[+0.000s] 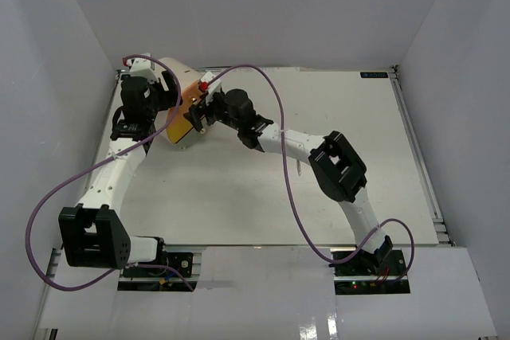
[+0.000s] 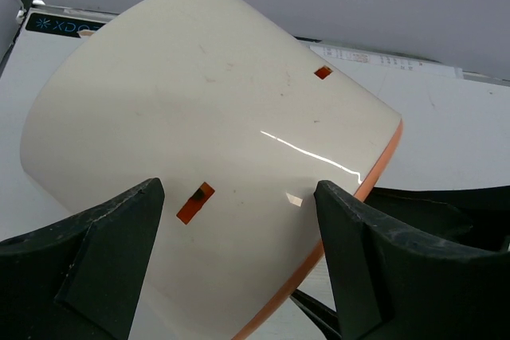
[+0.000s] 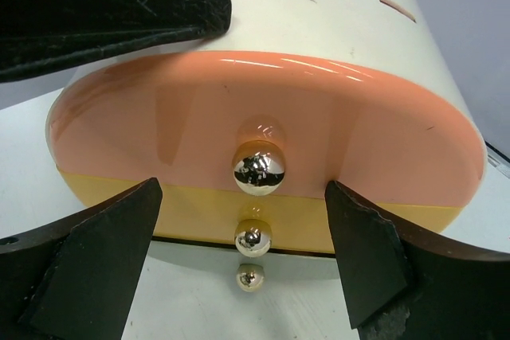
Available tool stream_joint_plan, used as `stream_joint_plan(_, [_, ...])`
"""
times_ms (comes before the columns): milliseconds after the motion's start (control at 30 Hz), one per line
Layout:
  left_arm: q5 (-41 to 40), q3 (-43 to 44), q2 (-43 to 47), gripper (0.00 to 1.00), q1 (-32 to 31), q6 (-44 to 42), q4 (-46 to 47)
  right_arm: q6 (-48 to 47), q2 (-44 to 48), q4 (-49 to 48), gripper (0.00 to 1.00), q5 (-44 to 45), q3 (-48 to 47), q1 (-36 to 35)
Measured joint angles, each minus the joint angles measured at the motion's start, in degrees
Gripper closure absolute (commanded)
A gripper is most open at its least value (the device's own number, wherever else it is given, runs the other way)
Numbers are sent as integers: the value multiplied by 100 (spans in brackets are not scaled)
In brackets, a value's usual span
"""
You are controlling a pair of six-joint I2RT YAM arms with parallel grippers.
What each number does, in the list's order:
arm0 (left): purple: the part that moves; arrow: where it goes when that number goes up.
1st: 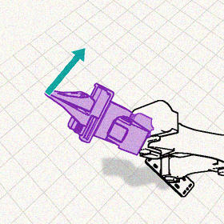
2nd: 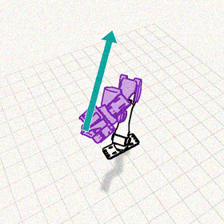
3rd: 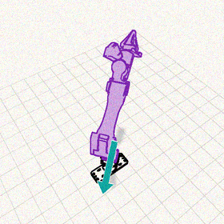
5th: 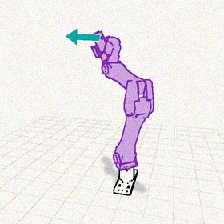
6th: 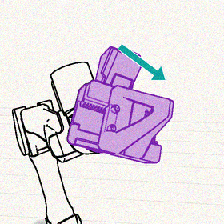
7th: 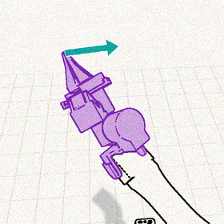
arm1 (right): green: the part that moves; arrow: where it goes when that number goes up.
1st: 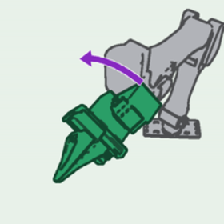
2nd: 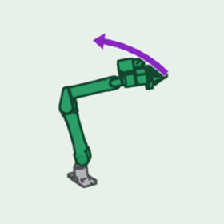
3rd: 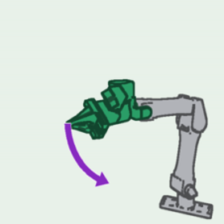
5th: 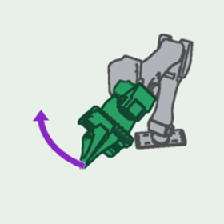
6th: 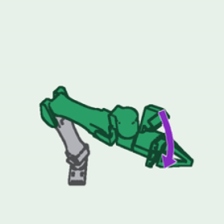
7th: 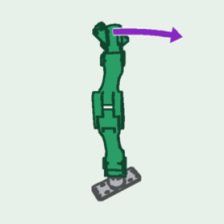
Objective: Sort the stationery into containers
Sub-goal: Close the drawer in the storage box.
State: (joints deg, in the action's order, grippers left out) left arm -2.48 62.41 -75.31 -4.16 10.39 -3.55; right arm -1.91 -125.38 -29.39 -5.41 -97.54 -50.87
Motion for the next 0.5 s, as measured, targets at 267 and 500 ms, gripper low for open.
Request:
stream_joint_plan(267, [68,-24,15,13,50,37,26,-7,-35,-175,11,175,74,-26])
stream_joint_plan(500, [260,-87,57,13,151,94,68,-39,216,-162,14,247,837,-26])
